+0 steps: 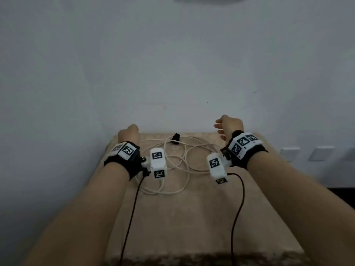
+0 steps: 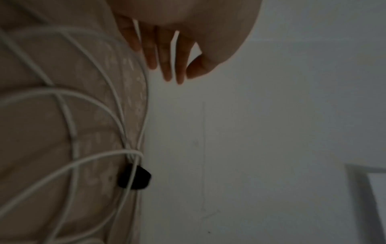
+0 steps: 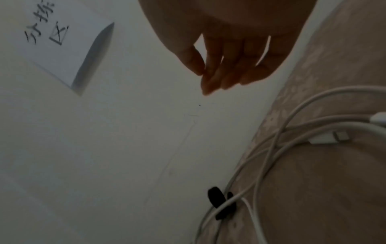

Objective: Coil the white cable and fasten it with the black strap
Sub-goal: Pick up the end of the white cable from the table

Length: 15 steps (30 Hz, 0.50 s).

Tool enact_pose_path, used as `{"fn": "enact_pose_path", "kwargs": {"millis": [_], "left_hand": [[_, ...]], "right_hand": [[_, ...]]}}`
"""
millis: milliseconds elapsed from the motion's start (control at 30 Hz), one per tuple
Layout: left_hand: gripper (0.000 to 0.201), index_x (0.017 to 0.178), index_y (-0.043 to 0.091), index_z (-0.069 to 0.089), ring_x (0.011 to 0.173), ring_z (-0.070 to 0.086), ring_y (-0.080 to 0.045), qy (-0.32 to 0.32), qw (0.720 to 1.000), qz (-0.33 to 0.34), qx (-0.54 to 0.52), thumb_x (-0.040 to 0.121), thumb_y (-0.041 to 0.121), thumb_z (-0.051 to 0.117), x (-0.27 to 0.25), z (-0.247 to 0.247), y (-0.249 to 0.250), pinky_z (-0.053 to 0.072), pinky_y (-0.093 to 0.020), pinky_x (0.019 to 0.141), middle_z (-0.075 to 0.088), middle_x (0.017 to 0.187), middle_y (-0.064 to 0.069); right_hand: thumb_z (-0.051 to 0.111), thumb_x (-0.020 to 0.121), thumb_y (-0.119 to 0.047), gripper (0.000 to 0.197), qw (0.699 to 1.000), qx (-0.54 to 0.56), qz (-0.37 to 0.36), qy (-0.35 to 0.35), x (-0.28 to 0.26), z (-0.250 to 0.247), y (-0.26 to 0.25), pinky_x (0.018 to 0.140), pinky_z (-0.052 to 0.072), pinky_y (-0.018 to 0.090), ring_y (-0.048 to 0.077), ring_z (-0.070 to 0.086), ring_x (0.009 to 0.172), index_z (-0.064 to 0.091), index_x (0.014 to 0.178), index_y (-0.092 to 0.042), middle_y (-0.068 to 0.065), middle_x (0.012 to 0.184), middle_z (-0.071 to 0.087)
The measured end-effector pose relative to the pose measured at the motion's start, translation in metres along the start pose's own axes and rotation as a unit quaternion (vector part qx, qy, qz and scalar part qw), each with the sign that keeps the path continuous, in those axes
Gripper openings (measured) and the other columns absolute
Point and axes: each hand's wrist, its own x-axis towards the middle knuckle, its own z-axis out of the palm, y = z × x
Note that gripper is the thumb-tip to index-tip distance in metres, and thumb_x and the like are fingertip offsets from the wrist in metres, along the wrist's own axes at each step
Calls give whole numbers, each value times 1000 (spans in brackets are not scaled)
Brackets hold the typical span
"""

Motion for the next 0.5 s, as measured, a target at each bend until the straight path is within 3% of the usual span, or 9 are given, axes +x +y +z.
{"fn": "enact_pose_path", "kwargs": {"millis": [100,167,200,267,333,400,500], "left_hand": [[27,109,-2,58,84,48,-24,-49,996,-20,68,86,13,52,7,-5,-11,37,-30,73,57,106,-15],[32,118,-2,56,77,47,-24,-103,992,-31,60,88,9,53,8,-5,-18,40,-30,72,54,103,-16],[30,117,0,56,79,48,-23,-119,990,-44,52,88,8,55,8,-5,-20,43,-31,71,53,101,-16],[26,112,0,59,93,53,-25,-153,984,-74,61,87,9,60,10,-6,-25,47,-36,82,57,115,-20],[19,104,2,62,100,55,-26,-173,979,-84,71,88,12,61,12,-9,-26,47,-39,93,58,124,-22],[12,97,5,63,105,55,-27,-183,976,-101,66,92,14,56,12,-13,-25,46,-38,87,59,126,-19],[21,85,10,64,105,52,-27,-205,969,-130,47,97,17,48,15,-20,-22,45,-38,79,58,128,-15]], "right_hand": [[45,94,-17,25,991,-120,5,-64,5,12,8,84,46,37,27,59,92,63,101,-1,14,117,65],[48,95,-18,36,972,-212,6,-105,4,23,12,98,42,40,36,53,119,56,123,4,21,132,56],[49,95,-18,39,959,-256,5,-123,4,28,15,99,41,38,35,50,124,54,127,4,21,135,53],[52,95,-19,37,936,-317,6,-156,1,37,20,95,42,36,34,51,121,54,124,3,20,135,53],[59,91,-18,32,930,-326,13,-169,3,46,27,87,45,37,32,56,109,58,115,3,20,129,58],[62,87,-16,33,924,-340,5,-173,1,52,32,84,48,38,31,59,99,62,112,6,21,123,62],[67,85,-19,38,892,-410,-4,-192,-5,55,36,89,50,38,31,61,101,63,117,1,16,114,64]]}}
